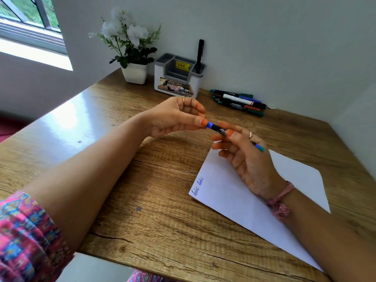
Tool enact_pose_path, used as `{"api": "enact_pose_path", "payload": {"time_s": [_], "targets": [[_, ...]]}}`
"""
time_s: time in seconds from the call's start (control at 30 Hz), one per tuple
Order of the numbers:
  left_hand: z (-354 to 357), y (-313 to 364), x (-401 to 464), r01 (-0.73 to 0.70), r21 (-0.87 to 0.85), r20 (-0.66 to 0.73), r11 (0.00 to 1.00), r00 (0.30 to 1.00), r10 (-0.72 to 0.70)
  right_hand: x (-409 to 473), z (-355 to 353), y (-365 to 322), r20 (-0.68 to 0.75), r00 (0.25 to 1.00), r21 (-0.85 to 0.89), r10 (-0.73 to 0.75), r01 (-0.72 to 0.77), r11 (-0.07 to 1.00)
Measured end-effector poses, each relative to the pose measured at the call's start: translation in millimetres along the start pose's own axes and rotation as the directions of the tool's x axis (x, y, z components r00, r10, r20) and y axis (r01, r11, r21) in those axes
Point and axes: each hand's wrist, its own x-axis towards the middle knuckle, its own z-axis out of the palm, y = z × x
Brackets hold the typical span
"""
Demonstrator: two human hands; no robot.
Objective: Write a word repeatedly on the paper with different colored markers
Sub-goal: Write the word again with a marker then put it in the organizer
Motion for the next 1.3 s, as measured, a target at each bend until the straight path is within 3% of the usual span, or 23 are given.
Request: {"api": "enact_pose_path", "payload": {"time_s": [0.23,0.57,0.67,0.8,0.87,0.97,1.03,1.07,1.17,1.3], "targets": [[18.5,-2.5,8.2,-0.009,-0.351,-0.180,0.936,0.982,-0.058,5.0,1.6,2.9,-0.037,0.999,-0.004,0.006,-0.006,1.000],[26.6,-4.2,8.1,-0.015,-0.351,-0.187,0.936,0.981,-0.054,7.0,-1.2,5.1,-0.066,0.998,0.064,0.008,-0.004,0.998],[27.3,-2.1,7.4,-0.047,-0.351,-0.167,0.935,0.986,-0.013,5.5,0.4,6.4,-0.077,0.997,-0.031,-0.022,0.019,0.999],[18.1,13.9,5.3,-0.215,-0.404,-0.249,0.889,0.961,0.119,1.8,4.0,10.1,-0.087,0.996,-0.260,-0.034,0.010,0.966],[5.9,24.2,3.0,-0.322,-0.438,-0.361,0.839,0.918,0.164,0.8,3.1,11.8,-0.094,0.989,-0.500,-0.117,0.055,0.864],[-13.1,35.8,-0.6,-0.471,-0.348,-0.568,0.811,0.794,0.217,-2.1,1.0,16.4,0.019,0.970,-0.899,-0.243,0.123,0.420],[-21.4,43.5,0.7,-0.540,-0.209,-0.690,0.815,0.672,0.268,-3.3,1.0,17.9,0.102,0.962,-0.972,-0.252,0.151,0.182],[-26.3,47.0,3.7,-0.556,-0.136,-0.738,0.820,0.609,0.291,-4.7,2.2,18.3,0.117,0.966,-0.978,-0.230,0.153,0.143],[-39.8,65.5,21.8,-0.540,0.082,-0.793,0.838,0.474,0.383,-6.0,5.8,16.9,0.141,0.972,-0.965,-0.189,0.177,0.191],[-47.4,99.4,62.6,-0.454,0.336,-0.754,0.825,0.395,0.525,-6.7,10.0,14.0,0.134,0.973,-0.955,-0.186,0.177,0.237]]}}
